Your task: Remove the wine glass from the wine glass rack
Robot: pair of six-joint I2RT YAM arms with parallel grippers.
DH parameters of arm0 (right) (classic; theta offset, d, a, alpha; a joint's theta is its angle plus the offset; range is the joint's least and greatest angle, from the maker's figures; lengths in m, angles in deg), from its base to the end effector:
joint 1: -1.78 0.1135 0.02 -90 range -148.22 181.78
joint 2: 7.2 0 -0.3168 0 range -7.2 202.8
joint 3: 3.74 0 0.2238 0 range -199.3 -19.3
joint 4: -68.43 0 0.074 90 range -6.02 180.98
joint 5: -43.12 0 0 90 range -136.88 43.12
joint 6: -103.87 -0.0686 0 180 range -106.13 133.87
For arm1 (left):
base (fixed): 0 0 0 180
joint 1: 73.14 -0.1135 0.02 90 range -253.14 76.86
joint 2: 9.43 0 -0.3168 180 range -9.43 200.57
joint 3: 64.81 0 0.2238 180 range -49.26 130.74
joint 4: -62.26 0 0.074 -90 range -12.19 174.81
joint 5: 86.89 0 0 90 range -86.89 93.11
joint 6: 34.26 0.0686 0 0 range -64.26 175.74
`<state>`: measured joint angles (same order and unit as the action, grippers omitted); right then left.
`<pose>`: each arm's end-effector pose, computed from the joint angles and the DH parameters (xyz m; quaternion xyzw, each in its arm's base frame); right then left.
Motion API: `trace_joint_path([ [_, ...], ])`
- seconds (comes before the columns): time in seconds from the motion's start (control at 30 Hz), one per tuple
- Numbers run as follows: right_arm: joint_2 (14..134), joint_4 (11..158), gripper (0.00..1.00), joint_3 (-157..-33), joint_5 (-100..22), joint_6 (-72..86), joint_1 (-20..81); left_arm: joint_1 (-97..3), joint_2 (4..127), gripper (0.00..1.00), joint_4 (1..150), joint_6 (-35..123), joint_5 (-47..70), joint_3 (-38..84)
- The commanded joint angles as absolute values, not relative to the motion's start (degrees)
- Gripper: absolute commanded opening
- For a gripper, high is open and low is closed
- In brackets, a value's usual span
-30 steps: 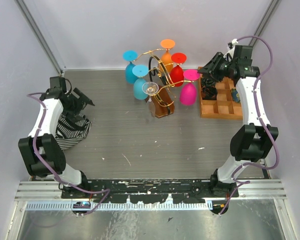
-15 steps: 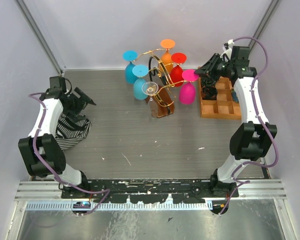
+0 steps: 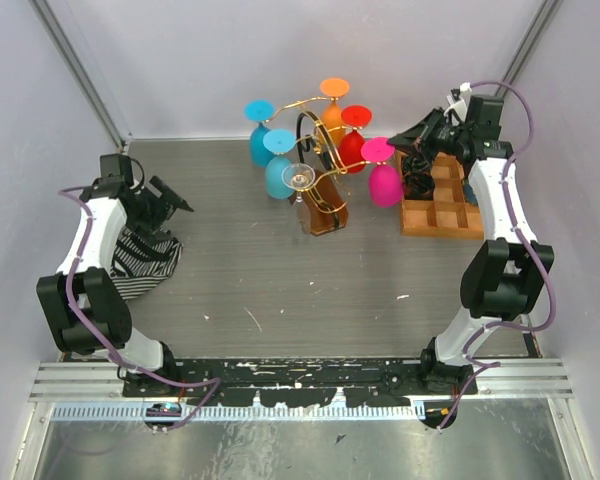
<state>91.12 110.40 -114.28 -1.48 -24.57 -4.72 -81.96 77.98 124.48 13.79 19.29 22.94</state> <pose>0.3937 0.0043 0.4137 0.1260 0.8114 0.4483 0.3533 0.2948 0.0264 0.3079 -0.3808 0.8823 -0.1994 0.1916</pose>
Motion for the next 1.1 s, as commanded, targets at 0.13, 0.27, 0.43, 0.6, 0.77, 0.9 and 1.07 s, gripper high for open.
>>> trace_joint_path([
  [0.13,94.2,101.0,0.01,-116.9,7.9,-35.0,-4.3,-81.8,77.6,0.96,124.7,14.8,21.7,21.9],
  [0.27,93.9,103.5,0.01,-117.7,8.9,-33.6,-4.3,-81.9,77.7,0.96,124.7,14.9,21.9,21.6],
  [0.43,91.3,104.5,0.01,-116.5,5.5,-31.8,-5.5,-81.8,77.9,0.96,124.7,14.9,22.5,21.2],
  [0.6,88.8,104.6,0.01,-114.6,3.2,-30.9,-8.2,-81.9,77.8,0.96,124.7,15.2,22.4,21.0],
  [0.77,87.0,107.3,0.01,-114.5,4.6,-28.9,-9.7,-81.9,78.3,0.96,124.7,15.2,22.6,20.4],
  [0.9,87.6,111.1,0.01,-116.4,7.0,-26.9,-9.0,-81.9,78.8,0.96,124.6,14.9,23.4,20.3],
  [1.07,87.6,114.0,0.01,-116.9,7.6,-25.2,-8.2,-81.8,78.7,0.96,124.4,14.9,23.3,20.0],
])
